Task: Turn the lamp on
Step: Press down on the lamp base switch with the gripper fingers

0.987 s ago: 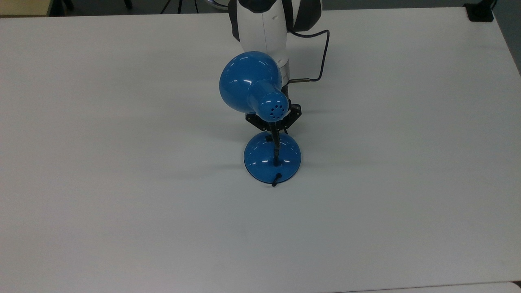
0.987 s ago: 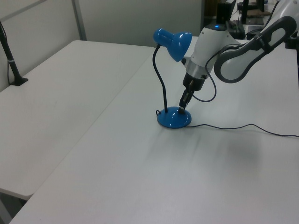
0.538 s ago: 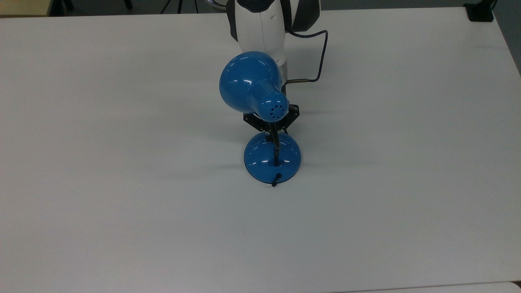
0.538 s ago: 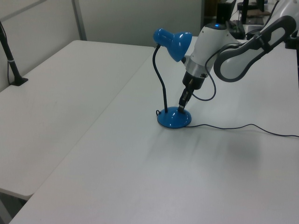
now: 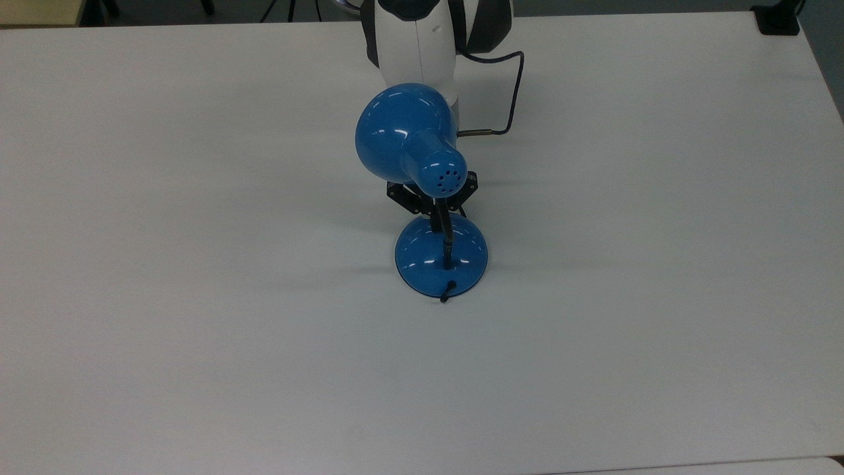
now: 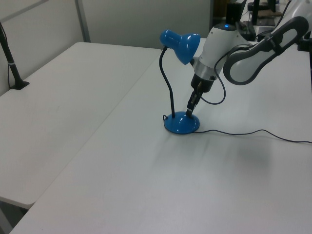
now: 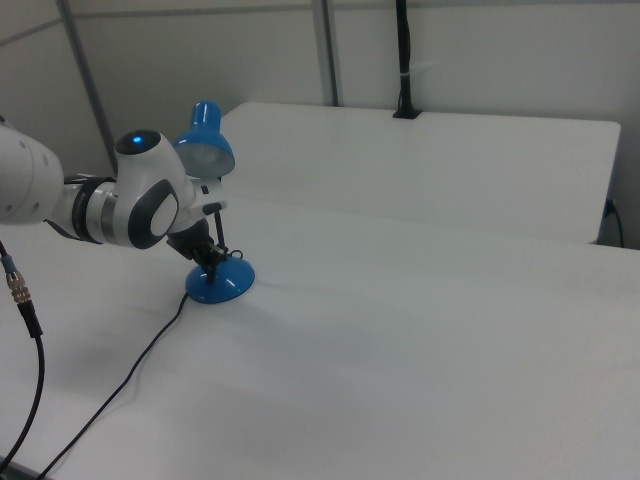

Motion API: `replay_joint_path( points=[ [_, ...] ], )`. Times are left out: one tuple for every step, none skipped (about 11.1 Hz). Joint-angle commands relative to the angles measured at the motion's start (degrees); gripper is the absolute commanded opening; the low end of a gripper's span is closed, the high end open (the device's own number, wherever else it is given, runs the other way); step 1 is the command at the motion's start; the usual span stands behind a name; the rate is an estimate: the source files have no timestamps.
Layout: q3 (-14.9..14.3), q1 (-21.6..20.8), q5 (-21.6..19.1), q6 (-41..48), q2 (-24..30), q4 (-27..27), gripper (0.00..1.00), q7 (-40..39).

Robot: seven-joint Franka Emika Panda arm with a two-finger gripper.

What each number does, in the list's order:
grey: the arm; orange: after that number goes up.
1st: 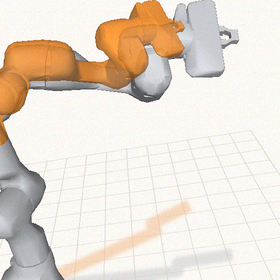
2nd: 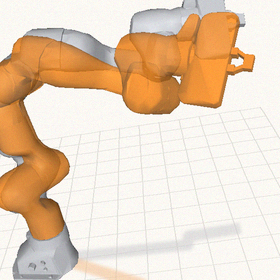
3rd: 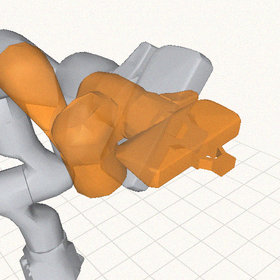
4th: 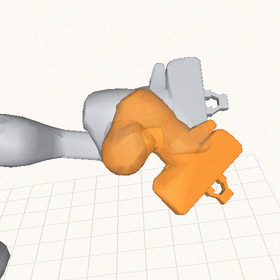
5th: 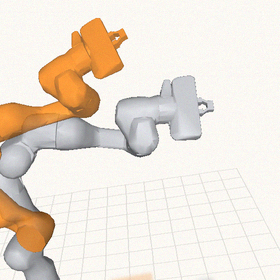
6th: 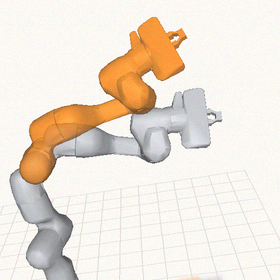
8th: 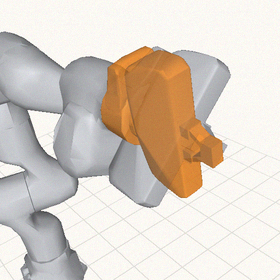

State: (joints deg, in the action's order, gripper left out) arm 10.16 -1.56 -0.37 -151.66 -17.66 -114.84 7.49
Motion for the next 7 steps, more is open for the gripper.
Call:
replay_joint_path(
  points=[
    [-0.3,-0.2,1.5,0.4,0.3,-0.5,0.0,1.1],
    [-0.3,-0.2,2.0,1.1,0.3,-0.5,0.0,1.1],
    [-0.3,-0.2,2.6,1.1,0.3,-0.5,0.0,1.2],
    [-0.3,-0.1,2.7,1.1,0.3,-0.6,0.0,1.2],
    [-0.3,0.1,2.7,1.1,-0.2,-0.5,0.0,1.2],
    [-0.3,0.1,2.9,1.1,-0.3,-0.5,0.0,1.2],
    [-0.3,0.1,3.3,1.1,-0.4,-0.5,0.0,1.2]
  ],
)
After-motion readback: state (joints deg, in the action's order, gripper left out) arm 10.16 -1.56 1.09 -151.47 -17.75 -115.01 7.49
